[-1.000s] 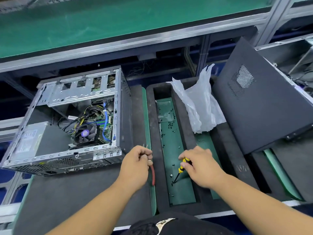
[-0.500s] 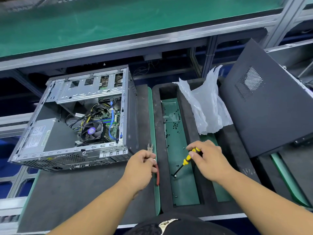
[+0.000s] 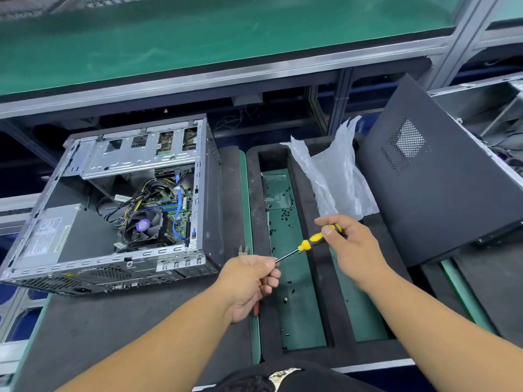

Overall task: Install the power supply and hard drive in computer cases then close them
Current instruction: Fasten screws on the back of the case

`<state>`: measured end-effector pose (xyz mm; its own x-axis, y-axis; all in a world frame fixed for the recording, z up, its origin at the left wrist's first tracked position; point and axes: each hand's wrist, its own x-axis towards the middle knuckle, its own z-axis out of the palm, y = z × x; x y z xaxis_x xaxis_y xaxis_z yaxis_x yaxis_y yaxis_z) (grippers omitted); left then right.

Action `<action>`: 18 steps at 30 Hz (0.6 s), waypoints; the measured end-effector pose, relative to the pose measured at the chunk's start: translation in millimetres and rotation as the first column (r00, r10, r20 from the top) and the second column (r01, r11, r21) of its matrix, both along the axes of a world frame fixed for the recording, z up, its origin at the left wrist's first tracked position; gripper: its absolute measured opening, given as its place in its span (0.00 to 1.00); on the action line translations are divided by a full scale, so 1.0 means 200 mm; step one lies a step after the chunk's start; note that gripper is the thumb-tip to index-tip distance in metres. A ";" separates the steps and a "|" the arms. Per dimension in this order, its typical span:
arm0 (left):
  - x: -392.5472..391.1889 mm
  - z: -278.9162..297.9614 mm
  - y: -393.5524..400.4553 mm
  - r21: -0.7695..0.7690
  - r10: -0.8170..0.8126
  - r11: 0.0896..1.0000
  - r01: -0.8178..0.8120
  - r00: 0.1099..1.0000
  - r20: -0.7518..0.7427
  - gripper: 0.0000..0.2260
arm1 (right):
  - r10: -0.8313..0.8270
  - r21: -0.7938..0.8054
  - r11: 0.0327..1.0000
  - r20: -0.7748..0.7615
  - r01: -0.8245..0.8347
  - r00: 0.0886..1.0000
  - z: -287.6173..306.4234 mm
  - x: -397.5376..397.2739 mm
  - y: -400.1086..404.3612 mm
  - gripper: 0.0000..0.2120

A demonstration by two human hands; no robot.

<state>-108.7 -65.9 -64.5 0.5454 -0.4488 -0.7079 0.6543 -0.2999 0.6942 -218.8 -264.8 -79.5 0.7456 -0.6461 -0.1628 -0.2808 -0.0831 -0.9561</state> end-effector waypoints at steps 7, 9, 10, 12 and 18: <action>0.00 -0.05 0.05 0.246 0.119 0.959 -0.142 0.987 0.108 0.10 | 0.020 -0.343 0.935 -0.195 -0.087 0.981 -0.14 -0.04 0.03 0.11; -0.01 -0.05 0.06 0.255 0.103 0.960 -0.119 0.992 0.074 0.13 | 0.101 -0.546 0.792 -0.325 -0.273 0.940 -0.18 -0.05 0.05 0.10; -0.01 -0.04 0.06 0.248 0.105 0.962 -0.116 0.993 0.059 0.14 | 0.125 -0.584 0.744 -0.357 -0.326 0.926 -0.19 -0.05 0.07 0.10; 0.00 -0.04 0.06 0.229 0.121 0.965 -0.125 0.992 0.031 0.14 | 0.146 -0.613 0.692 -0.400 -0.382 0.905 -0.21 -0.04 0.10 0.10; 0.01 -0.04 0.08 0.181 0.173 0.971 -0.156 0.982 -0.079 0.10 | 0.165 -0.637 0.615 -0.473 -0.465 0.865 -0.21 -0.01 0.13 0.11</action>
